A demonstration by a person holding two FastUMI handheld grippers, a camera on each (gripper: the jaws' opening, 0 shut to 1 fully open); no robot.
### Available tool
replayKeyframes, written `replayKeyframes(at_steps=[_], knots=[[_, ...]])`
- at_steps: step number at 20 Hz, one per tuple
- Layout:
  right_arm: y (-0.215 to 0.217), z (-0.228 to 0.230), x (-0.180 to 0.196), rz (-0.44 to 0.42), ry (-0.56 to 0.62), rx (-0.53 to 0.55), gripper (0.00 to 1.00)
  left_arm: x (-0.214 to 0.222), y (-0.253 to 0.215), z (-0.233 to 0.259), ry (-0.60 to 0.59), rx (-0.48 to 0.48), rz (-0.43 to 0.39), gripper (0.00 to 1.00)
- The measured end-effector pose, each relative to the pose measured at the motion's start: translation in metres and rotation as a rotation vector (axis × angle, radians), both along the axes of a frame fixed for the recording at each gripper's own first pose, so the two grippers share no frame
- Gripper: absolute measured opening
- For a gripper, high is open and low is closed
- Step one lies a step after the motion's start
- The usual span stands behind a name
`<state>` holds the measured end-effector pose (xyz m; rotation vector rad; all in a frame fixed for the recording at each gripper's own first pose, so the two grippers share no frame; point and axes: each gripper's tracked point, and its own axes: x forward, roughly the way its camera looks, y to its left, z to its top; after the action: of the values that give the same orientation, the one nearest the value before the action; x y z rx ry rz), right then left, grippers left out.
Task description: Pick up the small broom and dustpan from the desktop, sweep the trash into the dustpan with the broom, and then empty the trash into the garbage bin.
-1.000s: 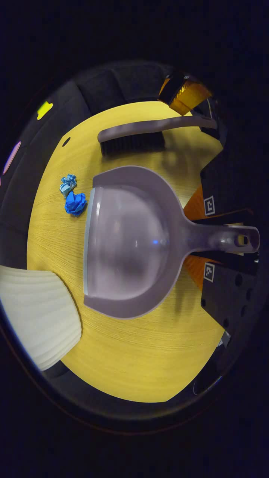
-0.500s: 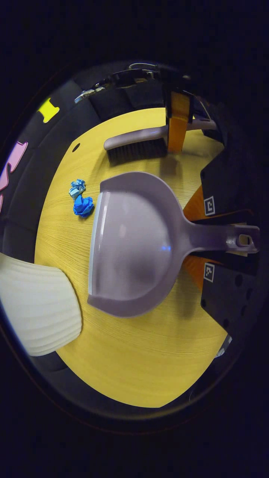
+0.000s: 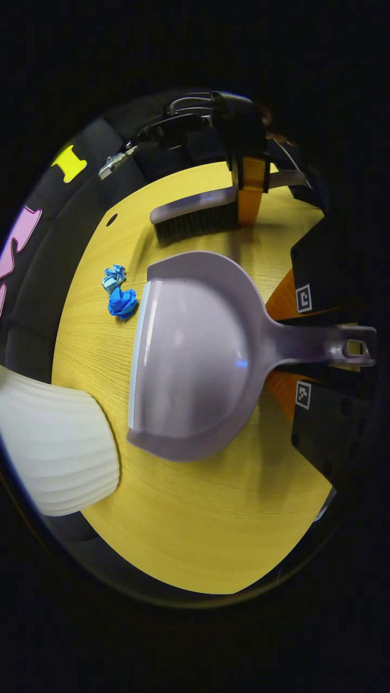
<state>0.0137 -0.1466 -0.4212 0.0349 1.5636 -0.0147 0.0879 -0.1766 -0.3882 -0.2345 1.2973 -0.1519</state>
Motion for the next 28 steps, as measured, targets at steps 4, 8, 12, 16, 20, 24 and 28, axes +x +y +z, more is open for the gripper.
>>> replayKeyframes(at_steps=[4, 8, 12, 16, 20, 24, 28], knots=[[0.002, -0.001, 0.017, 0.062, 0.001, 0.033, 0.29, -0.005, 0.005, 0.001, 0.009, -0.01, -0.02, 0.3], [-0.007, 0.003, 0.082, -0.005, -0.056, 0.068, 0.29, -0.006, 0.017, 0.002, 0.047, 0.017, -0.105, 0.29], [-0.035, 0.001, 0.161, 0.057, -0.127, -0.008, 0.28, -0.003, 0.028, 0.001, 0.078, 0.083, -0.184, 0.31], [-0.046, -0.006, 0.203, 0.198, -0.119, -0.041, 0.28, 0.0, 0.034, 0.003, 0.104, 0.109, -0.256, 0.3], [-0.053, -0.015, 0.226, 0.369, -0.074, -0.064, 0.28, 0.005, 0.039, 0.004, 0.13, 0.121, -0.315, 0.29], [-0.042, -0.012, 0.24, 0.51, -0.046, -0.044, 0.28, 0.005, 0.035, 0.002, 0.161, 0.117, -0.32, 0.29], [-0.021, -0.012, 0.242, 0.601, -0.019, -0.02, 0.28, 0.007, 0.037, 0.003, 0.175, 0.133, -0.37, 0.29]])
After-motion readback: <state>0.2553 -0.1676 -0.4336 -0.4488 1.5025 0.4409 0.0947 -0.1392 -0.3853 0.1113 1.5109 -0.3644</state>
